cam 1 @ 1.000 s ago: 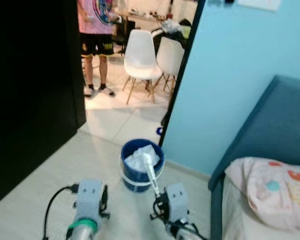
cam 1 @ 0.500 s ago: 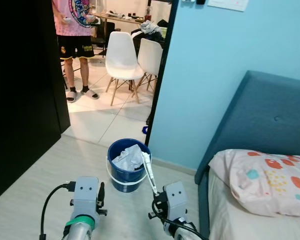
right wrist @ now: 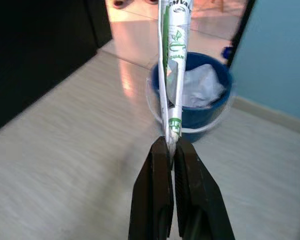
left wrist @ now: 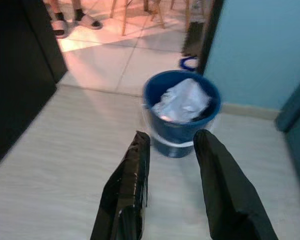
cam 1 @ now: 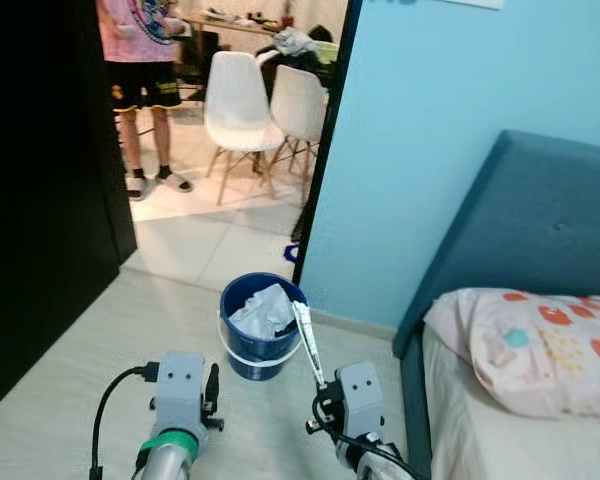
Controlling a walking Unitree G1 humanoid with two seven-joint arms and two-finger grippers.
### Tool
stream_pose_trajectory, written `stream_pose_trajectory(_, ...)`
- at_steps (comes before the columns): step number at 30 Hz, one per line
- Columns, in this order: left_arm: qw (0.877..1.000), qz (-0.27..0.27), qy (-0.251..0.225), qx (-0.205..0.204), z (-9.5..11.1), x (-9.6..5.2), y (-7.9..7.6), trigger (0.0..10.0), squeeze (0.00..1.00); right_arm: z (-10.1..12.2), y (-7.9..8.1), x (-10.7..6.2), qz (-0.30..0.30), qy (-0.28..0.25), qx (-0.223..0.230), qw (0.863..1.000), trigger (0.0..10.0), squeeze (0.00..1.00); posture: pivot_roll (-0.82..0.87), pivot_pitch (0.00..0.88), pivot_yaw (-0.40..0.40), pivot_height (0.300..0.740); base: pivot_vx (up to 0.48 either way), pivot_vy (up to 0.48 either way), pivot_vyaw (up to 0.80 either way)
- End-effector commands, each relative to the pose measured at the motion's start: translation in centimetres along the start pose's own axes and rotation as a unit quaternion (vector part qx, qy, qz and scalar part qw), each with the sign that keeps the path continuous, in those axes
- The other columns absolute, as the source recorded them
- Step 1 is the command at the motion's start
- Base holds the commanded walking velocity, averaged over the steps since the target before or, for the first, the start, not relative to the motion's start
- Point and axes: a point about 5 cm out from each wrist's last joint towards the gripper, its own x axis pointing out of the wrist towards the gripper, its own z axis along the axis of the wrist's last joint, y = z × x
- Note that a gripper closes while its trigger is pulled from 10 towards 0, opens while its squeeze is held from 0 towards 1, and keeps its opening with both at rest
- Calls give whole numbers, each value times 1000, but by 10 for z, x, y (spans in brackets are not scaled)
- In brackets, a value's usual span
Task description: Clean up the room
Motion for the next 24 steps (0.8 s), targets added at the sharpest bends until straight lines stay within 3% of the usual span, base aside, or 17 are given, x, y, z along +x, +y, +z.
stream_pose_trajectory(1, 1000, -6, 13, 1, -6, -3, -2, 10000, 0, -5, -1, -3, -1, 10, 2, 1000, 10000, 0, 49, 25, -34, 740, 0, 0, 0)
stream_pose_trajectory(8, 1000, -5, 9, 20, -5, -3, -3, 10000, 0, -5, -2, -3, -1, 10, 1, 1000, 10000, 0, 46, 25, -36, 740, 0, -411, 0)
stream_pose_trajectory(10, 1000, 7, 11, -1, -6, -4, -1, 10000, 0, -5, -2, -3, -1, 9, 1, 1000, 10000, 0, 45, 25, -37, 740, 0, 0, 0)
stream_pose_trajectory(24, 1000, 7, 11, 4, -6, -2, 1, 10000, 0, -5, -2, -2, -1, 10, 2, 1000, 10000, 0, 45, 22, -36, 740, 0, 0, 0)
